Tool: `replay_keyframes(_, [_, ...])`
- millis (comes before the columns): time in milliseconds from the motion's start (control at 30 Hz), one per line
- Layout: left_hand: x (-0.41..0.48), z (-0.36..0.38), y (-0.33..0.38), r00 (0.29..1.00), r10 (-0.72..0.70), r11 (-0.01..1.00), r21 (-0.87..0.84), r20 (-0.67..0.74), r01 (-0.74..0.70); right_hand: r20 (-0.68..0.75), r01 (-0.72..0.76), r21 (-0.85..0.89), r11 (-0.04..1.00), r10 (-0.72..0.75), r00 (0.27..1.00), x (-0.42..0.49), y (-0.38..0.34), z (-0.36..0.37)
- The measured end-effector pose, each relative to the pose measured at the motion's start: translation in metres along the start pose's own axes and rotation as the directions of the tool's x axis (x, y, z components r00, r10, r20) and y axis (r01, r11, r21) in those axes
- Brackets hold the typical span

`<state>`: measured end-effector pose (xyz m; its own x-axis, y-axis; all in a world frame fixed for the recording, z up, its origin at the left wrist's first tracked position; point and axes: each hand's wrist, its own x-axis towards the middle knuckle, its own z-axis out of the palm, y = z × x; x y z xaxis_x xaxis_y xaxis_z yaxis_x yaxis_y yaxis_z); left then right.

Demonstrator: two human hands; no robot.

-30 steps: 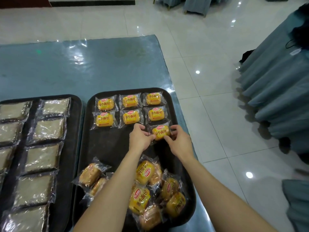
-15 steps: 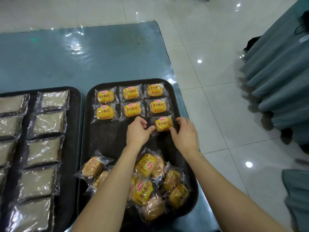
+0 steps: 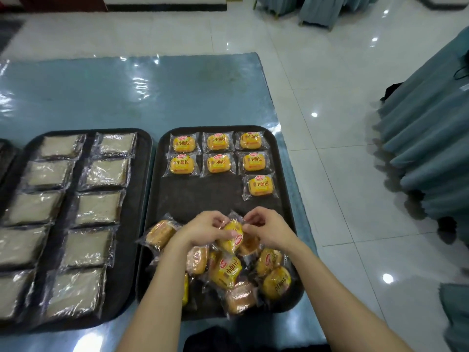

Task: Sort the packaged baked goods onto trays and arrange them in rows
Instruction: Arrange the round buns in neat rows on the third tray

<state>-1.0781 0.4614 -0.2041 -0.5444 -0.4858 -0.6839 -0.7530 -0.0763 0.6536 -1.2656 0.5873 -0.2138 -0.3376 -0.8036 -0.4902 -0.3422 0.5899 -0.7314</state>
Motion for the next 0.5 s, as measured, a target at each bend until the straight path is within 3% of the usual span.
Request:
replay_keyframes(100, [-0.009,0.003,-0.009,0.973,0.023,0.927,-0.359,-0.228,-0.107,-0.151,0.037,0.271,0.962,0.004,0.988,-0.001,-0.010,0.002])
replay_keyframes(133, [-0.011,0.002,-0.013,0.953,-0.021,0.839,-0.523,-0.304,-0.149,-0.183,0.041,0.331,0.943,0.021,0.983,-0.003,-0.016,0.001])
replay_keyframes(200, [-0.014,0.002,-0.016,0.928,-0.103,0.532,-0.808,-0.358,-0.253,-0.154,0.039,0.379,0.924,0.021,0.988,-0.004,-0.024,0.002])
replay_keyframes(267, [-0.017,0.002,-0.015,0.923,-0.096,0.338,-0.884,-0.374,-0.323,-0.060,0.035,0.368,0.929,-0.014,0.998,-0.006,-0.032,0.008])
replay_keyframes(333, [-0.021,0.007,-0.012,0.937,-0.049,0.306,-0.898,-0.345,-0.315,-0.020,0.055,0.374,0.926,-0.051,0.998,-0.007,-0.041,0.016])
replay_keyframes(500, [-0.024,0.012,-0.019,0.940,-0.021,0.492,-0.822,-0.340,-0.287,-0.066,0.047,0.406,0.913,-0.022,0.998,-0.003,-0.046,0.023])
